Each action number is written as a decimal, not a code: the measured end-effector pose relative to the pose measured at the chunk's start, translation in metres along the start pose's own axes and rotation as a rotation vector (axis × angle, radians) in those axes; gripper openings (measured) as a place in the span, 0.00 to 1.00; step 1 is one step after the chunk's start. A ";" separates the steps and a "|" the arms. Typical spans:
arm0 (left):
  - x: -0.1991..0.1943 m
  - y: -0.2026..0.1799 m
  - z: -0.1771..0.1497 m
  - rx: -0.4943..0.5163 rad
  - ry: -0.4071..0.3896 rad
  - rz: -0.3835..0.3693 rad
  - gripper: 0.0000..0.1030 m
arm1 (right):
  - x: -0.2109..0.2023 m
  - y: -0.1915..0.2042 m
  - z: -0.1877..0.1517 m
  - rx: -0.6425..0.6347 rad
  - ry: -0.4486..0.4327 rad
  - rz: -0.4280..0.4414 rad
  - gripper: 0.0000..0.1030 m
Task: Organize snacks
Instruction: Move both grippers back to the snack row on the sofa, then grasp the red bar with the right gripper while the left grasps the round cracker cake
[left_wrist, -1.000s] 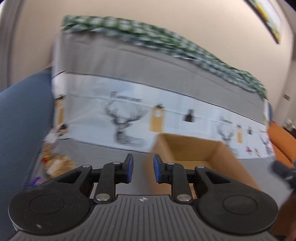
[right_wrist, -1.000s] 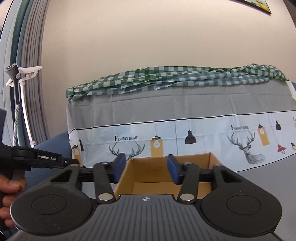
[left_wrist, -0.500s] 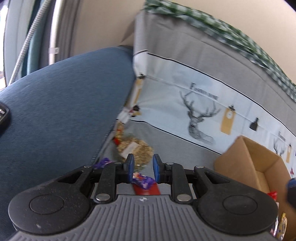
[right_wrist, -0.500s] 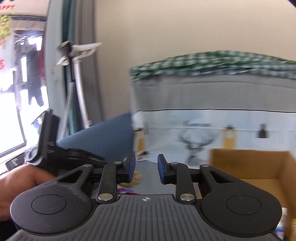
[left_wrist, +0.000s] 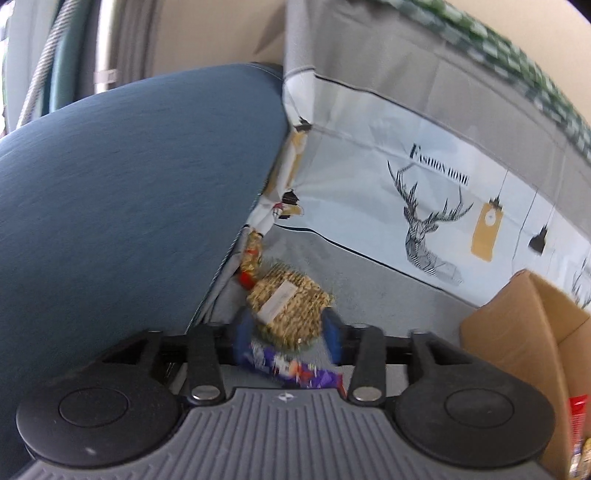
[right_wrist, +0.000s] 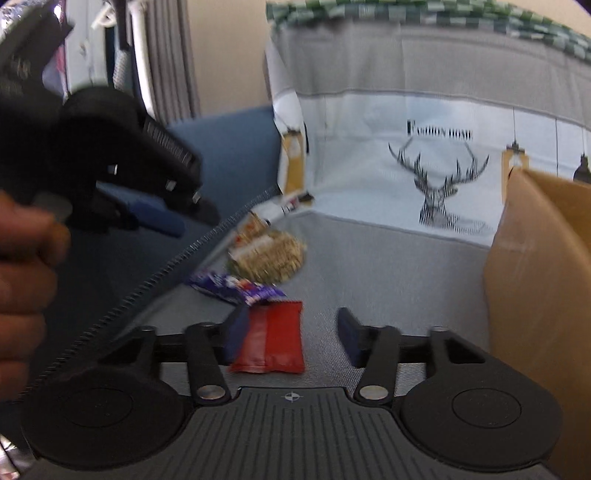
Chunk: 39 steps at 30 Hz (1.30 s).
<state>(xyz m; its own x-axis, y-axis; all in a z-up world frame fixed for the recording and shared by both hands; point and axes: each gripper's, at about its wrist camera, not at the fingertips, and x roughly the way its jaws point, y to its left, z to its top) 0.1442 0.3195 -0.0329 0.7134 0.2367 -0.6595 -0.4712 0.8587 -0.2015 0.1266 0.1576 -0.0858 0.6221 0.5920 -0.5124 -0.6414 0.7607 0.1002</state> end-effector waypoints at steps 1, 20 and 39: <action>0.009 -0.003 0.002 0.029 0.002 0.003 0.55 | 0.008 -0.001 -0.002 0.004 0.005 0.000 0.59; 0.104 -0.034 0.000 0.334 0.104 0.115 0.83 | 0.045 0.017 -0.019 -0.135 0.108 0.116 0.55; 0.034 -0.031 0.007 0.176 -0.001 0.061 0.00 | -0.035 0.003 -0.001 -0.129 0.140 0.087 0.41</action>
<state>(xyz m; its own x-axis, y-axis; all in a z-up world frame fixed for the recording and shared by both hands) 0.1864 0.3042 -0.0441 0.6864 0.2915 -0.6662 -0.4157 0.9090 -0.0307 0.1026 0.1384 -0.0680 0.4988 0.6047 -0.6209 -0.7478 0.6624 0.0444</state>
